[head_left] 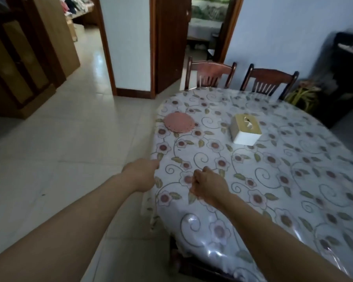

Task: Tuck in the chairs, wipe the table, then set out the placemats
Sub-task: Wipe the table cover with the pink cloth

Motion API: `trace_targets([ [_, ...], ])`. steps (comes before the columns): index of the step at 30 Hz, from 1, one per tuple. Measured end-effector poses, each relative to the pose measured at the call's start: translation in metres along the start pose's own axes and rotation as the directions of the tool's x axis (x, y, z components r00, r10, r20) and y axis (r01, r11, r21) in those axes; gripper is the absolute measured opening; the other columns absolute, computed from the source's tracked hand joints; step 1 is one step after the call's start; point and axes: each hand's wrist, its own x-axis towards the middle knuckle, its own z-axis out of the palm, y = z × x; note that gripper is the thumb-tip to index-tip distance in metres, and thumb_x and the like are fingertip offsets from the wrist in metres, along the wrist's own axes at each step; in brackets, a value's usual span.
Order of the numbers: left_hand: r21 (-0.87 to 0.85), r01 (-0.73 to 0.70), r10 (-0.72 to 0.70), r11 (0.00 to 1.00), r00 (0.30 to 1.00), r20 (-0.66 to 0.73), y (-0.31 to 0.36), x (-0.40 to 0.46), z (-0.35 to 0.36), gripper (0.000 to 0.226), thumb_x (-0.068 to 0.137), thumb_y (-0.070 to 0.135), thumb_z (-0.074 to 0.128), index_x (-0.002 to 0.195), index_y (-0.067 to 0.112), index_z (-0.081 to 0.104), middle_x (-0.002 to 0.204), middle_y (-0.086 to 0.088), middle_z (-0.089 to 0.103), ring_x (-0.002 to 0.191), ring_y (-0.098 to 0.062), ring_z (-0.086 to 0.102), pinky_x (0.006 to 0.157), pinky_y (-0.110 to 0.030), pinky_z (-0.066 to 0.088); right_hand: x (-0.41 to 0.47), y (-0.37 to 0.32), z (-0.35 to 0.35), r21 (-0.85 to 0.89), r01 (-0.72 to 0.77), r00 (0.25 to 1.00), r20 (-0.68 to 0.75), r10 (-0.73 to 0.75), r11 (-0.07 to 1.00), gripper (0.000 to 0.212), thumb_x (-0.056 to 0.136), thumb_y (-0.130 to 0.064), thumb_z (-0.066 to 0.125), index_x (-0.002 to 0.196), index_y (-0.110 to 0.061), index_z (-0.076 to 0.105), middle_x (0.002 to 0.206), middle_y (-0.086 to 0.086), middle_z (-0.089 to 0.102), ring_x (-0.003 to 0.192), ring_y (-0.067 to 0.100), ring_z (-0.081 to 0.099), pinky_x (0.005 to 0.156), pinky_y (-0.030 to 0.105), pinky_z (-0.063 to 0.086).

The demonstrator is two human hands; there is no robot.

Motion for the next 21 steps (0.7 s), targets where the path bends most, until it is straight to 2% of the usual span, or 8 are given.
trace_targets([
  [5,0.036,-0.178,0.177,0.983,0.983,0.042,-0.003,0.052,-0.015,0.041,0.094,0.017,0.044,0.135,0.018,0.037,0.138,-0.008,0.045,0.121,-0.025,0.045,0.095,-0.034,0.041,0.033,-0.008,0.010,0.060,-0.149,0.987,-0.047,0.152,0.987,0.032,0.094,-0.030,0.049,0.122,-0.016,0.051,0.114,0.009,0.051,0.092,0.027,0.058,0.073,0.035,0.049],
  [8,0.081,-0.259,0.250,0.962,0.963,0.104,-0.008,0.086,-0.017,0.042,0.093,0.017,0.044,0.135,0.019,0.038,0.137,-0.008,0.044,0.122,-0.026,0.045,0.097,-0.035,0.041,0.062,-0.009,0.022,0.087,-0.263,0.961,-0.063,0.268,0.961,0.025,0.095,-0.026,0.043,0.113,-0.012,0.053,0.109,0.009,0.055,0.091,0.026,0.059,0.069,0.032,0.043],
  [12,0.129,-0.329,0.304,0.935,0.935,0.185,-0.020,0.118,-0.023,0.044,0.092,0.021,0.046,0.135,0.021,0.039,0.136,-0.008,0.044,0.122,-0.026,0.044,0.098,-0.035,0.040,0.080,-0.014,0.023,0.128,-0.375,0.926,0.006,0.378,0.918,0.025,0.092,-0.024,0.048,0.115,-0.014,0.052,0.111,0.008,0.054,0.099,0.027,0.058,0.072,0.032,0.040],
  [16,0.186,-0.398,0.353,0.898,0.906,0.232,-0.022,0.156,-0.038,0.044,0.091,0.022,0.047,0.134,0.022,0.039,0.137,-0.007,0.047,0.120,-0.026,0.047,0.098,-0.040,0.043,0.088,-0.015,0.015,0.136,-0.483,0.874,0.016,0.485,0.865,0.024,0.092,-0.023,0.049,0.113,-0.014,0.050,0.113,0.008,0.052,0.099,0.027,0.057,0.071,0.032,0.038],
  [21,0.233,-0.556,0.493,0.798,0.824,0.277,-0.005,0.186,-0.039,0.041,0.093,0.018,0.046,0.134,0.021,0.039,0.135,-0.007,0.047,0.112,-0.024,0.053,0.089,-0.034,0.044,0.093,-0.020,0.019,0.167,-0.632,0.773,0.070,0.631,0.757,0.028,0.093,-0.022,0.053,0.119,-0.015,0.048,0.120,0.009,0.049,0.104,0.028,0.056,0.074,0.032,0.039],
])
